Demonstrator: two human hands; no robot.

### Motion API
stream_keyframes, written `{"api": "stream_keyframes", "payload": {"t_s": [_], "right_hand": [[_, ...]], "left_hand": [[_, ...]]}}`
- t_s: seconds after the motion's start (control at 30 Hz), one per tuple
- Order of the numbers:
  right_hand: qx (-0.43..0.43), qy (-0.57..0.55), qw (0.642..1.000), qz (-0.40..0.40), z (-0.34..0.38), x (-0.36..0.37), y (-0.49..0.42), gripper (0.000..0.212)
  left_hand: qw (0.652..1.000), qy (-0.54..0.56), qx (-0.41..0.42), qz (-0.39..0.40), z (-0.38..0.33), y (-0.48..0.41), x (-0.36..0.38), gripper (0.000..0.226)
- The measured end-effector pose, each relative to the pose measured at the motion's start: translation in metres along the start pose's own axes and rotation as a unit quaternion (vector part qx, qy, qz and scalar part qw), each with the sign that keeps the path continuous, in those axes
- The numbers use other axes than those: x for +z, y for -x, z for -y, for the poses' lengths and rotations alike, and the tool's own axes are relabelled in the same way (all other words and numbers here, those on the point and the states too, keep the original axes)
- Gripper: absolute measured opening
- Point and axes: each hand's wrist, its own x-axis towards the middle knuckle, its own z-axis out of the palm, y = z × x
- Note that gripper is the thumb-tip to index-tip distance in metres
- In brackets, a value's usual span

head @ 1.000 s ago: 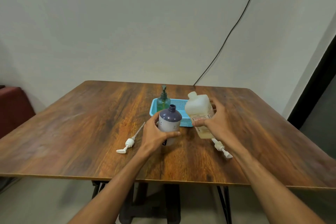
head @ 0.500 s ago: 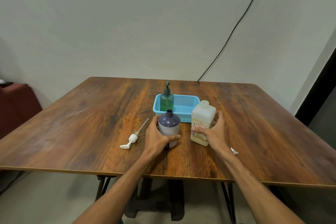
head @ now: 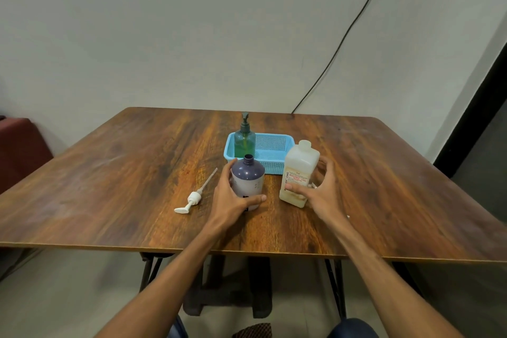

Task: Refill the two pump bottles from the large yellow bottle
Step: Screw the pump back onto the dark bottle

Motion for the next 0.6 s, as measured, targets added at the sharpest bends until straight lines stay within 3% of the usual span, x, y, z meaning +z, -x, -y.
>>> {"api": "stream_keyframes", "payload": {"t_s": [0.17,0.33,0.6], "right_hand": [[-0.021,0.044,0.996,-0.071,0.013,-0.006,0.014,0.083],[-0.092,0.084,0.977,-0.173,0.027,0.003,0.037,0.051],[-0.143,0.08,0.985,-0.061,0.021,0.053,0.082,0.034]], "left_hand": [[0.999,0.013,0.007,-0.042,-0.008,0.01,0.001,0.12],[0.996,-0.002,0.034,-0.081,-0.01,0.022,-0.008,0.113],[0.994,-0.066,0.059,-0.061,-0.004,0.046,-0.034,0.092]]}}
